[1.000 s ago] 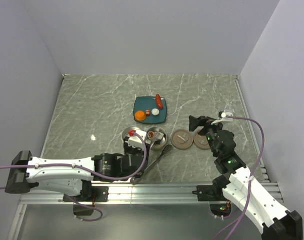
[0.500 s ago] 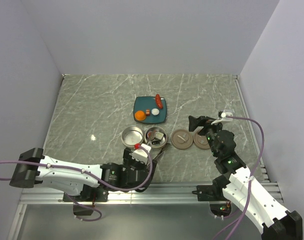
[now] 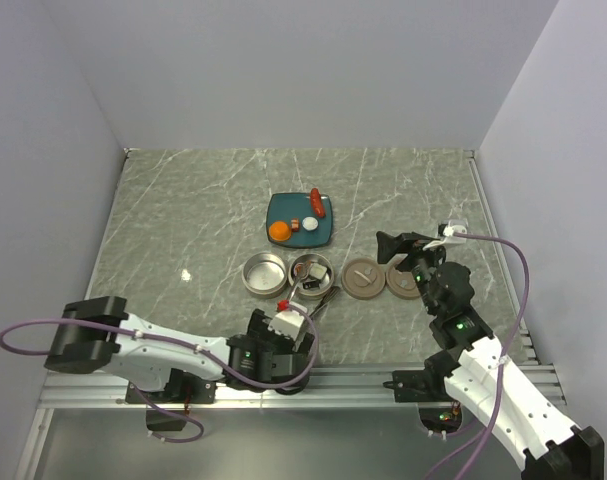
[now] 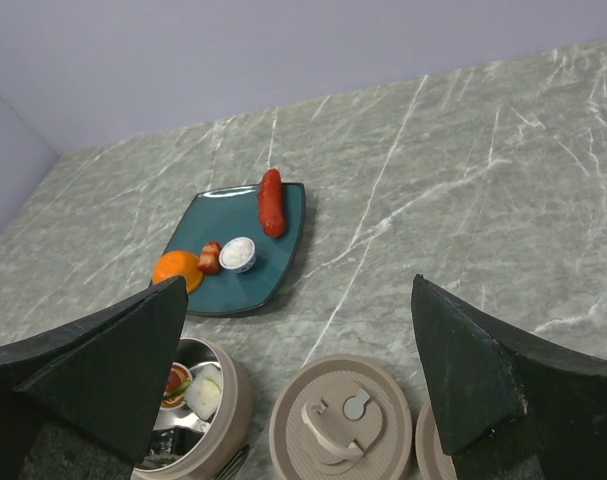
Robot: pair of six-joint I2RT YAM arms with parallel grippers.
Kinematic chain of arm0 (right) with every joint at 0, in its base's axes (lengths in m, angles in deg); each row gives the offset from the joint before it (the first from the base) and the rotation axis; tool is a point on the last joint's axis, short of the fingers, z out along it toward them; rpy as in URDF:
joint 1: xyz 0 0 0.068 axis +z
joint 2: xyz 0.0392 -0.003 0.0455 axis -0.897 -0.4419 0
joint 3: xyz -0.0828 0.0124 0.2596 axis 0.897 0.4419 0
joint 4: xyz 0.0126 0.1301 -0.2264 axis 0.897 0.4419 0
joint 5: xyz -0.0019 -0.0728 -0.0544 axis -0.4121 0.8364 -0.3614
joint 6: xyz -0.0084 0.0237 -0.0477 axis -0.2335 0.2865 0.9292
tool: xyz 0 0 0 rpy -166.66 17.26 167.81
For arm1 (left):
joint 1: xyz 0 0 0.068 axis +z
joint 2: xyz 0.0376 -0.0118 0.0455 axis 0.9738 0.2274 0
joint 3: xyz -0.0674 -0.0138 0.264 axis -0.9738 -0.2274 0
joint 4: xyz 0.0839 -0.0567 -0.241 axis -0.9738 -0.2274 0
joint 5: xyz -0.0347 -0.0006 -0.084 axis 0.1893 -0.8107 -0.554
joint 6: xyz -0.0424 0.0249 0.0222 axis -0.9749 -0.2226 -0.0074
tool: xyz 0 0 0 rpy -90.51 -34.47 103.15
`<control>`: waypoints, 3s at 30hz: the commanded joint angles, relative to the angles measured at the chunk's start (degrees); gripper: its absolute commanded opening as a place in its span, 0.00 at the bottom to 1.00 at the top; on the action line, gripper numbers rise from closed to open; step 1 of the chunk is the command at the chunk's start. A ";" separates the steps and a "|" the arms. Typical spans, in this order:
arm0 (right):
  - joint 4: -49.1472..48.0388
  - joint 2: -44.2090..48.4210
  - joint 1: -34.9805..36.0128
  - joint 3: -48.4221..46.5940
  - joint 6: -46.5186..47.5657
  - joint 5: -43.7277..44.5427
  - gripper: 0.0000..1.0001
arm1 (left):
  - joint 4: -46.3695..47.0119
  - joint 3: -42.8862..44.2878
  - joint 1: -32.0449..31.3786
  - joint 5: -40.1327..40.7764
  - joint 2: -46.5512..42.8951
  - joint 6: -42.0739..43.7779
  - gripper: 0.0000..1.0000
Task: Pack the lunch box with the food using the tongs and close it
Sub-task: Grab the clamp with the left arm, then pick up the food using the clamp
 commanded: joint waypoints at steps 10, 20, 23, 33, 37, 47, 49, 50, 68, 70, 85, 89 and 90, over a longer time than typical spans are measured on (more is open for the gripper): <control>-0.96 1.38 -0.48 0.19 -0.46 -1.64 1.00 | -2.85 4.84 -0.43 -1.27 11.85 -4.37 0.99; -0.79 2.08 -0.56 0.37 -0.46 -1.90 1.00 | -6.54 7.40 0.01 0.76 18.80 -8.59 0.89; -0.61 2.43 -0.56 0.45 -0.46 -1.90 1.00 | -7.24 7.40 0.18 1.28 19.24 -9.82 0.81; -0.43 2.87 -0.56 0.63 -0.55 -1.82 1.00 | -12.16 10.12 0.01 5.41 22.40 -13.16 0.43; -0.52 2.69 -0.65 0.37 -0.46 -1.90 1.00 | -15.68 11.18 -1.22 7.35 19.96 -15.62 0.40; -0.35 2.78 -0.56 0.10 -0.64 -2.52 1.00 | -6.55 6.44 -4.38 7.18 7.21 -7.55 0.40; -0.08 3.13 -0.56 0.01 -0.64 -2.69 1.00 | -4.97 5.99 -4.65 7.17 4.92 -5.09 0.40; -0.26 3.13 -0.56 0.10 -0.72 -3.04 1.00 | -4.00 5.90 -4.82 7.26 4.13 -4.38 0.40; -6.15 -1.17 -0.65 -0.25 -1.96 -11.66 0.99 | 27.36 0.28 3.95 5.07 -10.64 24.88 0.40; -6.76 -1.96 -0.56 -0.77 -2.04 -11.66 1.00 | 33.14 -0.51 9.55 2.27 -11.26 27.87 0.40; -7.99 -5.92 -0.65 -1.31 -0.37 -11.92 0.99 | 39.87 9.41 38.66 -27.97 -0.55 30.35 0.39; -7.73 -5.39 -0.65 -1.22 -0.11 -11.92 0.99 | 38.55 13.89 43.24 -33.51 4.46 27.89 0.39; -7.56 -4.96 -0.65 -1.13 -0.02 -11.92 0.99 | 38.54 14.34 43.69 -33.87 5.87 27.27 0.39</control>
